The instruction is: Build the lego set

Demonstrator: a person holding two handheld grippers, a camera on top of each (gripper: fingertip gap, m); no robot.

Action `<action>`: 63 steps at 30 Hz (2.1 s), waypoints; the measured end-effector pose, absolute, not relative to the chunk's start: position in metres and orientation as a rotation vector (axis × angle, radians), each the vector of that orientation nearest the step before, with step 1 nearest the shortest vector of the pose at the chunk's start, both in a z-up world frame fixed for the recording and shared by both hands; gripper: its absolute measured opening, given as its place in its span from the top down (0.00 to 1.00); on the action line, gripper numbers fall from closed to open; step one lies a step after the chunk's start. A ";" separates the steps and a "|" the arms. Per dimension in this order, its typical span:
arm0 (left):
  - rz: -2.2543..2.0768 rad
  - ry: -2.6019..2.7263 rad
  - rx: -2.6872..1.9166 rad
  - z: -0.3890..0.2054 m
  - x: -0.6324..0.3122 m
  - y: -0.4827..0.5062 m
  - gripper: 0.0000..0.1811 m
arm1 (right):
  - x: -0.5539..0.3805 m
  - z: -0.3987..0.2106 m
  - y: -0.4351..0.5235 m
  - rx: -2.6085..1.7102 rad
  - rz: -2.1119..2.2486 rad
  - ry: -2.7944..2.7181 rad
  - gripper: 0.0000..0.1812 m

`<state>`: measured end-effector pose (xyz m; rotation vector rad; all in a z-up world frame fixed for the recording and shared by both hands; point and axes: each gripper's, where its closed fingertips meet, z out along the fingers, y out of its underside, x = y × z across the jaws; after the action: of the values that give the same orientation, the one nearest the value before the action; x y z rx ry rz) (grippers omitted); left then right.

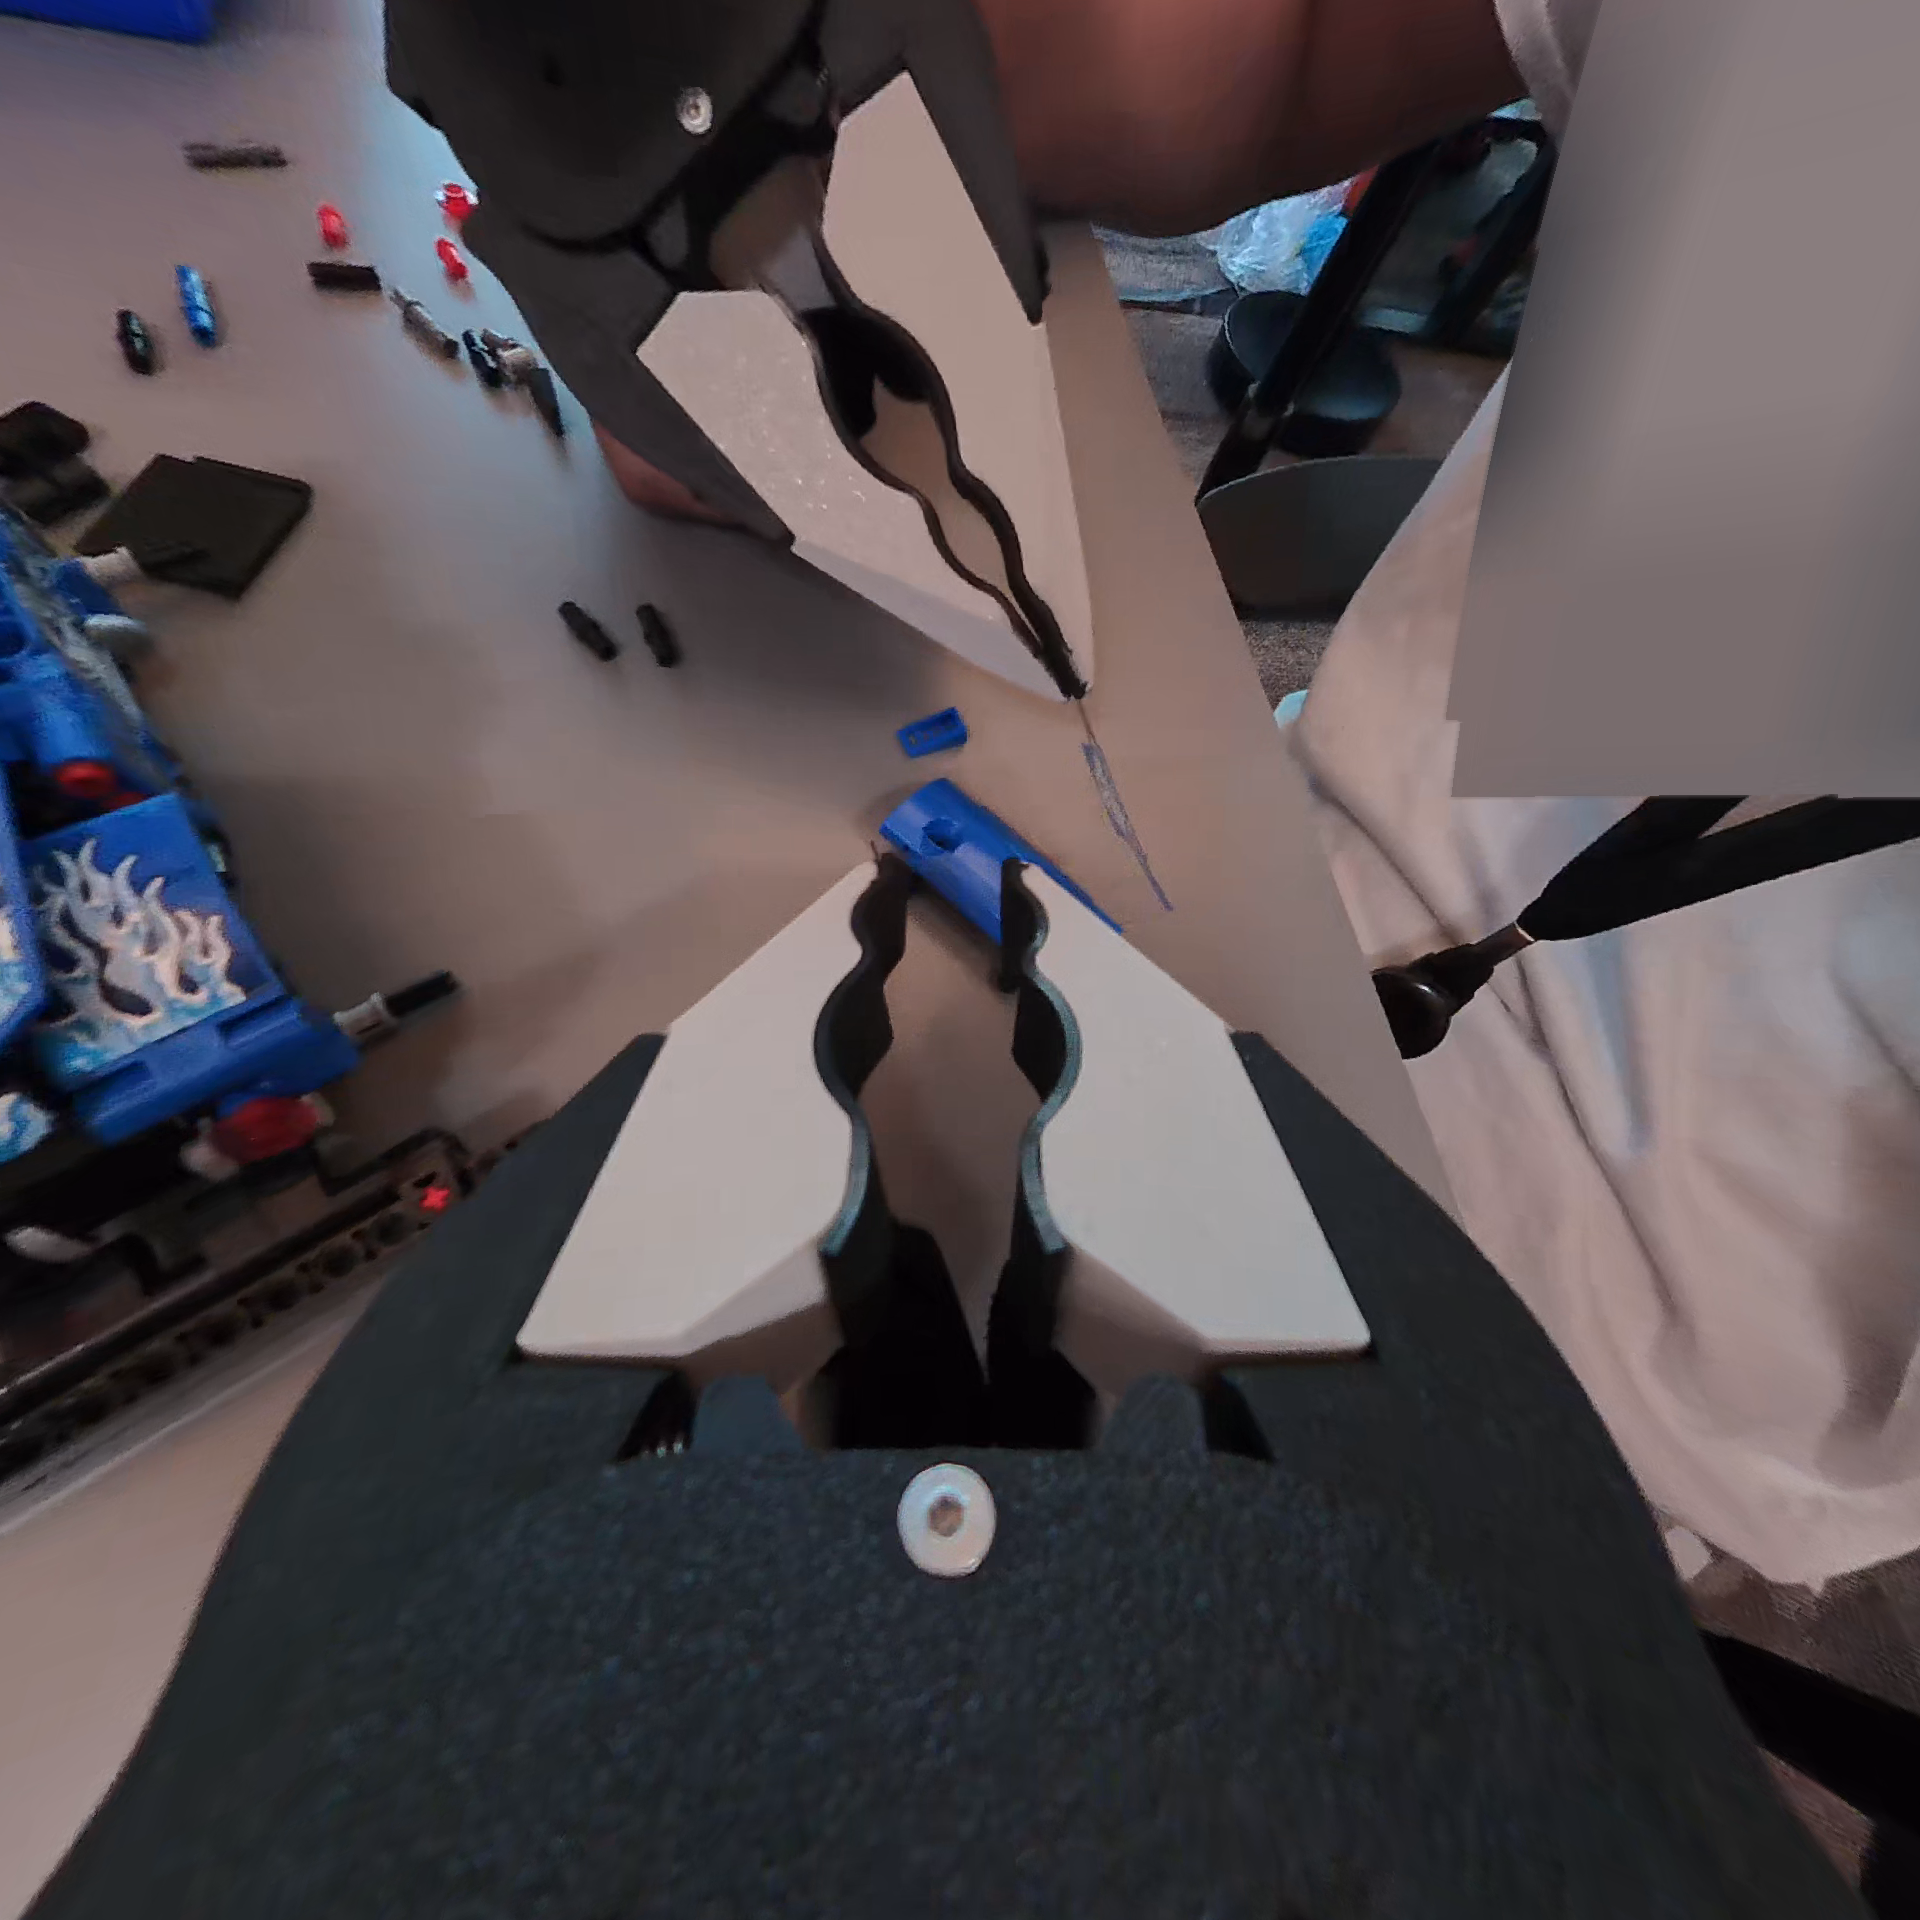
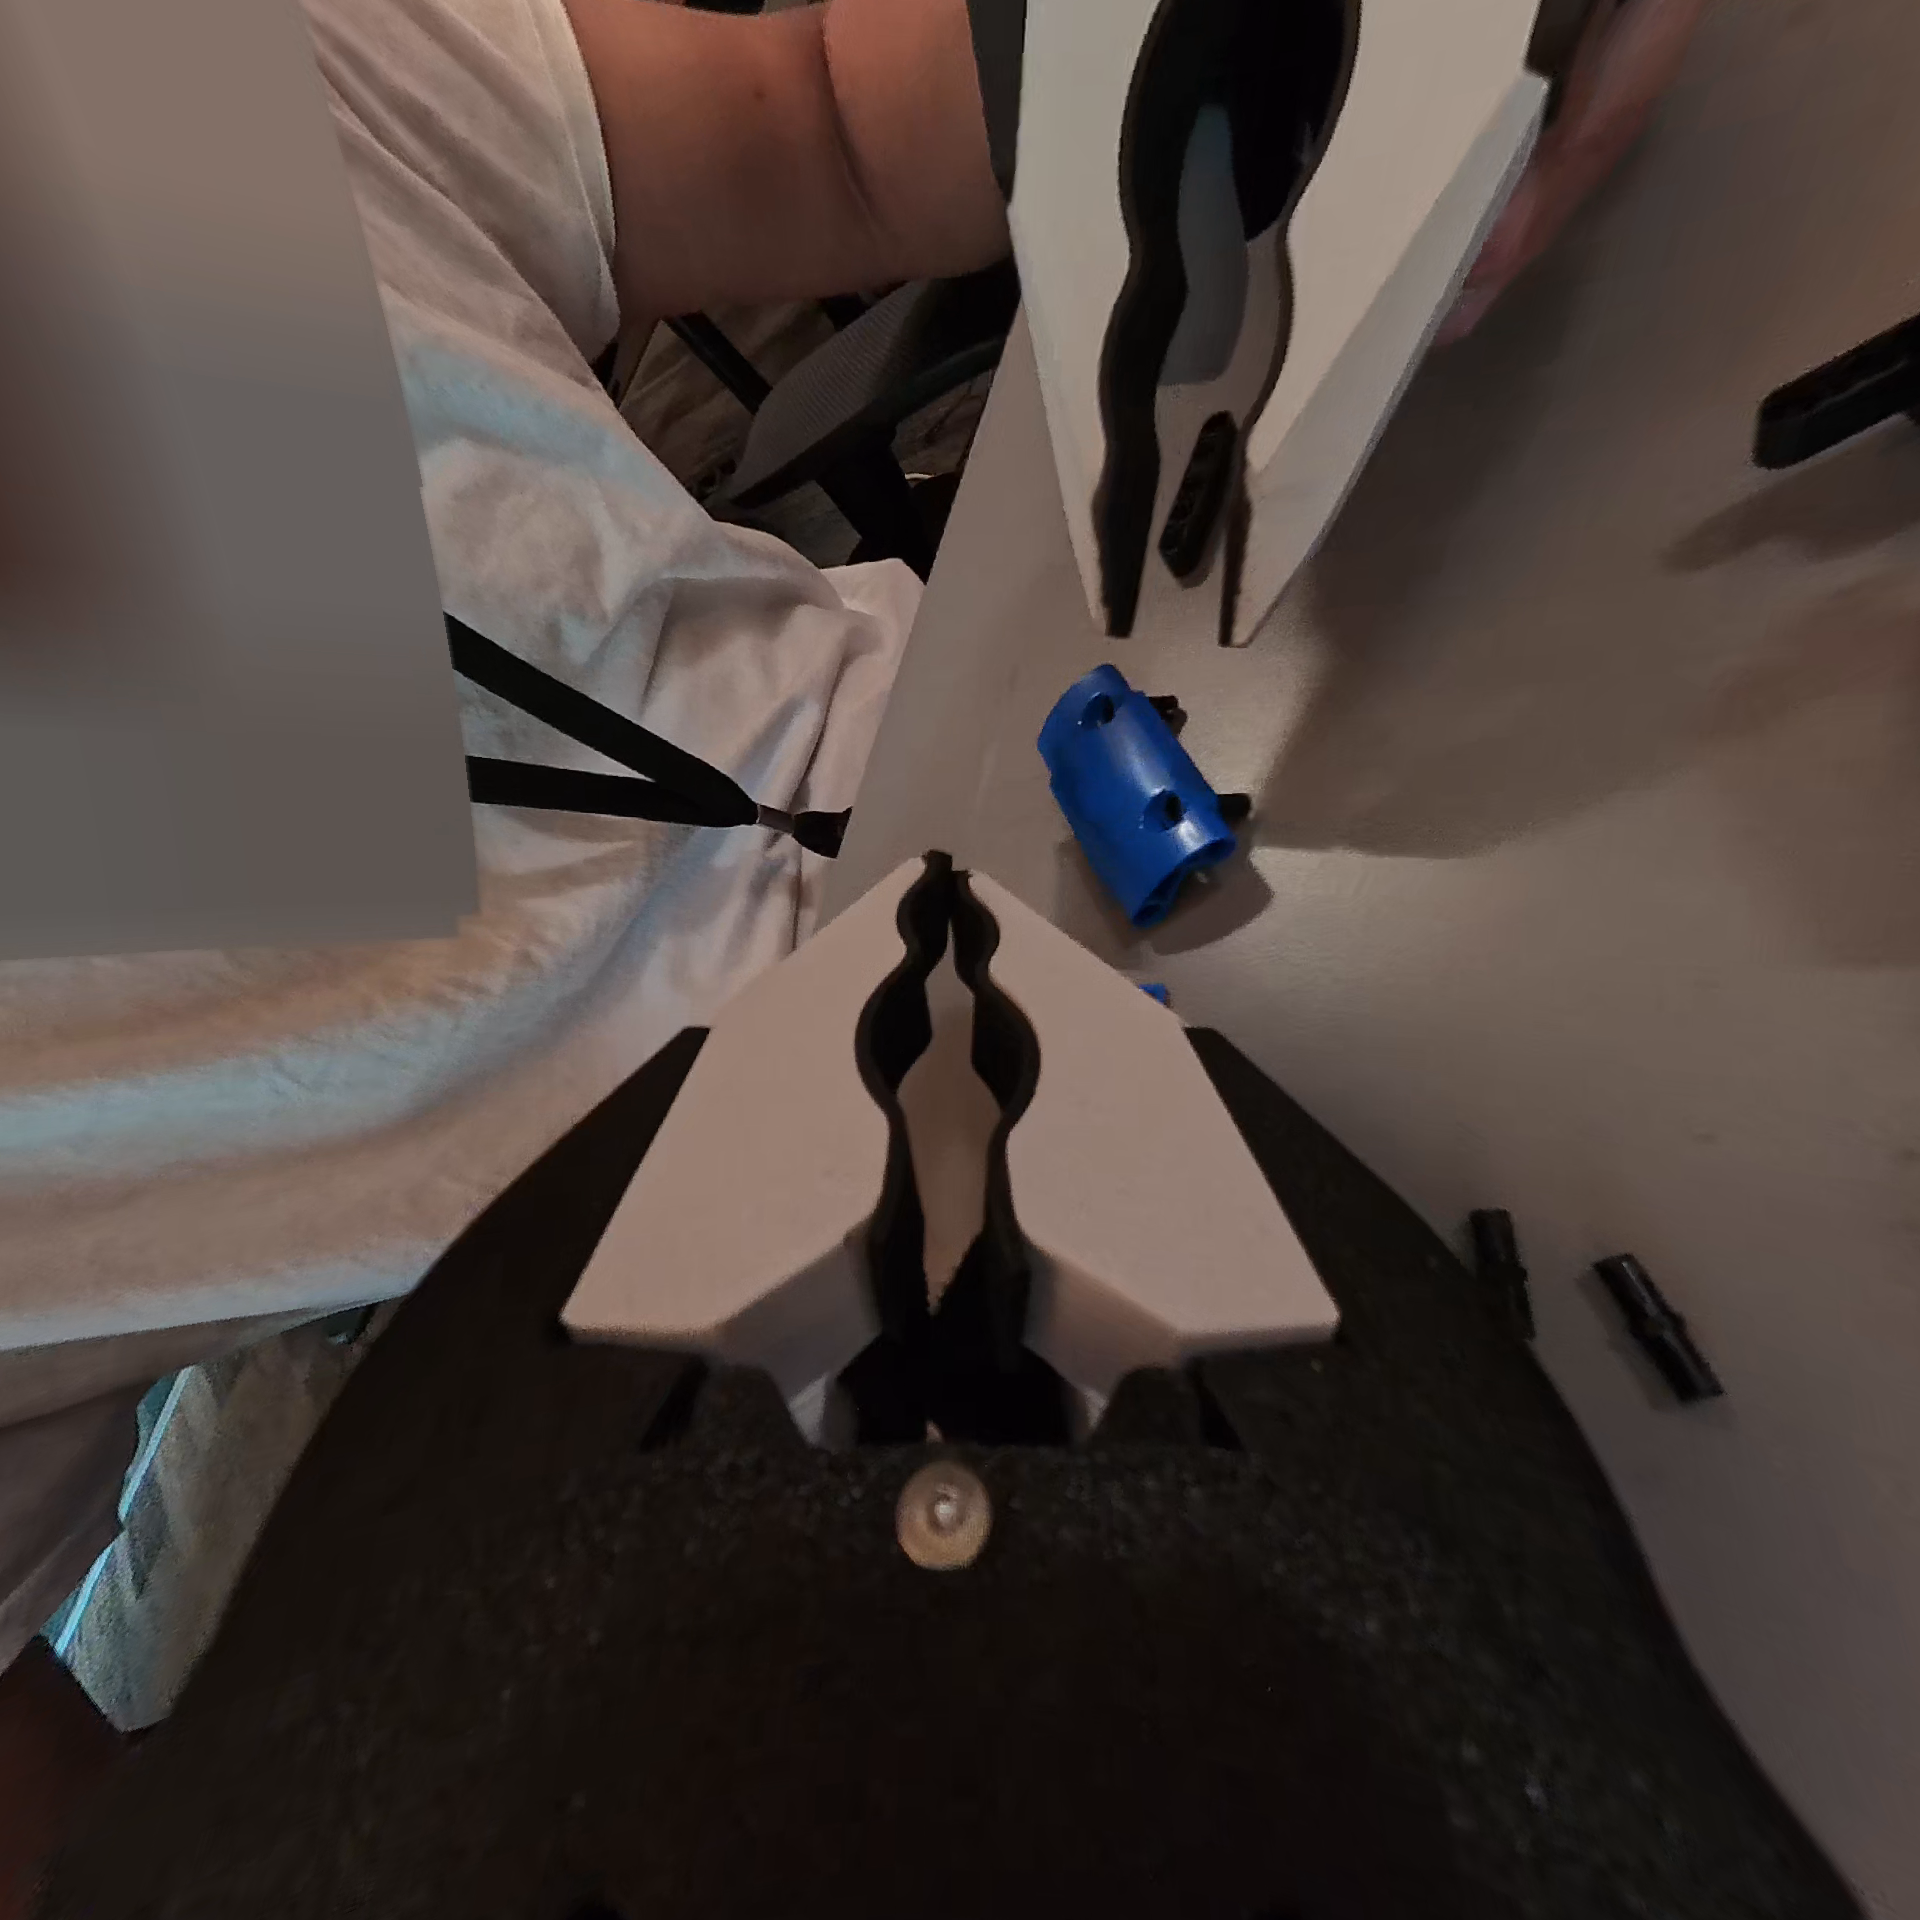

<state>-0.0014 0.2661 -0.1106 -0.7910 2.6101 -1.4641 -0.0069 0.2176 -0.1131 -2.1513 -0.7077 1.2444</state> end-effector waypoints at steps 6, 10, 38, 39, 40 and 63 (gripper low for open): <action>-1.363 2.686 -0.769 -0.131 -0.004 0.259 0.88 | -0.008 -0.118 0.214 -2.181 1.237 -0.732 1.00; -1.370 2.704 -0.744 -0.133 -0.005 0.253 0.85 | -0.008 -0.117 0.212 -2.184 1.248 -0.745 1.00; -1.262 2.818 -0.551 -0.126 -0.023 0.254 0.78 | -0.008 -0.111 0.194 -2.160 1.353 -0.820 1.00; -1.248 2.827 -0.540 -0.126 -0.025 0.254 0.78 | -0.008 -0.111 0.195 -2.160 1.349 -0.819 1.00; -1.234 2.834 -0.541 -0.124 -0.029 0.256 0.78 | -0.008 -0.111 0.195 -2.158 1.353 -0.813 1.00; -0.799 2.653 -0.560 -0.144 -0.086 0.193 0.96 | -0.007 -0.102 0.204 -2.112 1.269 -0.801 1.00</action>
<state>-0.0858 0.1931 -0.1444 -0.5597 2.6527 -0.7989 -0.0070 0.2044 -0.1022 -2.1117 -0.8012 1.2687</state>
